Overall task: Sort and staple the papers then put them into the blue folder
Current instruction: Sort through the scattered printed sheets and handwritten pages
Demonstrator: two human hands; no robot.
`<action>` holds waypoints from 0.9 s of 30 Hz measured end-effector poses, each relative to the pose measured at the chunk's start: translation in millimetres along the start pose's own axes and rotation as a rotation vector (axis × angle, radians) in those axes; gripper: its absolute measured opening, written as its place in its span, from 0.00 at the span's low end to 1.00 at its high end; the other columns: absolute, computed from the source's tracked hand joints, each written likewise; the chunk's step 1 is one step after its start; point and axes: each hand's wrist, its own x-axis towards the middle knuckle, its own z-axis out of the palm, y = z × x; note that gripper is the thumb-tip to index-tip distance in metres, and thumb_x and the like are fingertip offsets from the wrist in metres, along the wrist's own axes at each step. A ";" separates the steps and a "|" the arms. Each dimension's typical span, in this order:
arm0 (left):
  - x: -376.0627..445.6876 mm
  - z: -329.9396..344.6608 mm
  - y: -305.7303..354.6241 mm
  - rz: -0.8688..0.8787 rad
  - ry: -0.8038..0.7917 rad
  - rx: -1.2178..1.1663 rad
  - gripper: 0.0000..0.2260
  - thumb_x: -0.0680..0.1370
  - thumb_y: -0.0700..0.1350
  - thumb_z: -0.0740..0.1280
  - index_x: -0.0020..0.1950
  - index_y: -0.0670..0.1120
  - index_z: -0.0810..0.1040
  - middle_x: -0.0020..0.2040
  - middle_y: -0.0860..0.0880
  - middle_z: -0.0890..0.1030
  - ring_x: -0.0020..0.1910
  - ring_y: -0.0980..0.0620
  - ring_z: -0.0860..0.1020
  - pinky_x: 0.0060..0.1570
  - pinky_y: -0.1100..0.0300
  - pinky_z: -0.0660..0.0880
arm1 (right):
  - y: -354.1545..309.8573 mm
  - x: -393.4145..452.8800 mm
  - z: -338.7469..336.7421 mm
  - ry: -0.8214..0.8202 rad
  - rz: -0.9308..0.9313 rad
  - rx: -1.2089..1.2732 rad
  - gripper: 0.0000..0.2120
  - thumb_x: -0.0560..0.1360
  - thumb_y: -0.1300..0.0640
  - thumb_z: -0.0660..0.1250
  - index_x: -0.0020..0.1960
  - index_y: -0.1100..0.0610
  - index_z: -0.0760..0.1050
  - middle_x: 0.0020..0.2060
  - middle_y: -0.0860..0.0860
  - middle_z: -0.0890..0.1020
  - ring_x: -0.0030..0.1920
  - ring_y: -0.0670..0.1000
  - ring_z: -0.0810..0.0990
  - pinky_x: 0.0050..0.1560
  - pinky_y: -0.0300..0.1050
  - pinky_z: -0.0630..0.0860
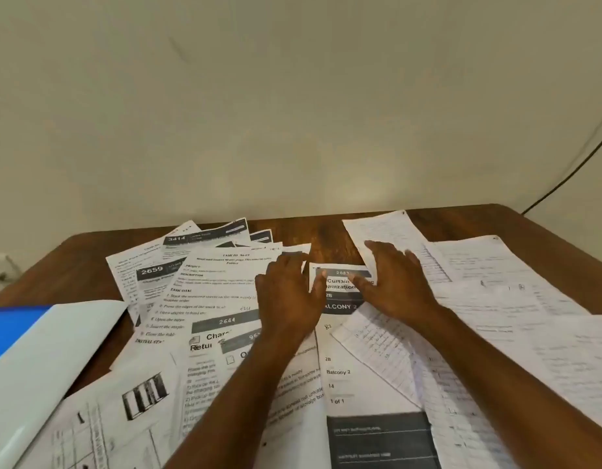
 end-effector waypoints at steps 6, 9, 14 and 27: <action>0.0 3.7 -11.4 -0.034 -0.020 -0.048 0.20 0.79 0.62 0.71 0.67 0.53 0.78 0.55 0.56 0.84 0.56 0.53 0.81 0.65 0.54 0.66 | 37.0 -1.2 -17.1 0.058 0.064 0.135 0.29 0.75 0.41 0.75 0.72 0.49 0.74 0.71 0.51 0.78 0.68 0.56 0.78 0.71 0.60 0.73; -0.3 1.0 -13.5 -0.049 -0.047 -0.082 0.22 0.79 0.62 0.70 0.69 0.54 0.77 0.49 0.58 0.83 0.54 0.53 0.83 0.69 0.47 0.71 | 47.5 -9.6 -18.3 0.030 0.088 0.141 0.26 0.75 0.41 0.75 0.68 0.50 0.77 0.67 0.51 0.81 0.65 0.55 0.81 0.68 0.60 0.76; -0.3 -0.8 -11.8 0.002 -0.092 -0.028 0.23 0.78 0.62 0.71 0.70 0.55 0.76 0.47 0.59 0.82 0.51 0.53 0.81 0.67 0.48 0.70 | 50.6 -29.7 -11.1 0.008 0.041 0.142 0.23 0.73 0.38 0.76 0.60 0.50 0.80 0.57 0.48 0.85 0.56 0.50 0.83 0.60 0.53 0.80; -1.4 -0.3 -15.5 0.057 -0.121 -0.065 0.25 0.74 0.56 0.79 0.69 0.58 0.77 0.43 0.58 0.80 0.49 0.51 0.79 0.63 0.44 0.76 | 22.0 -46.8 17.4 0.061 -0.118 0.101 0.28 0.75 0.37 0.72 0.68 0.51 0.77 0.65 0.49 0.81 0.64 0.51 0.77 0.67 0.50 0.73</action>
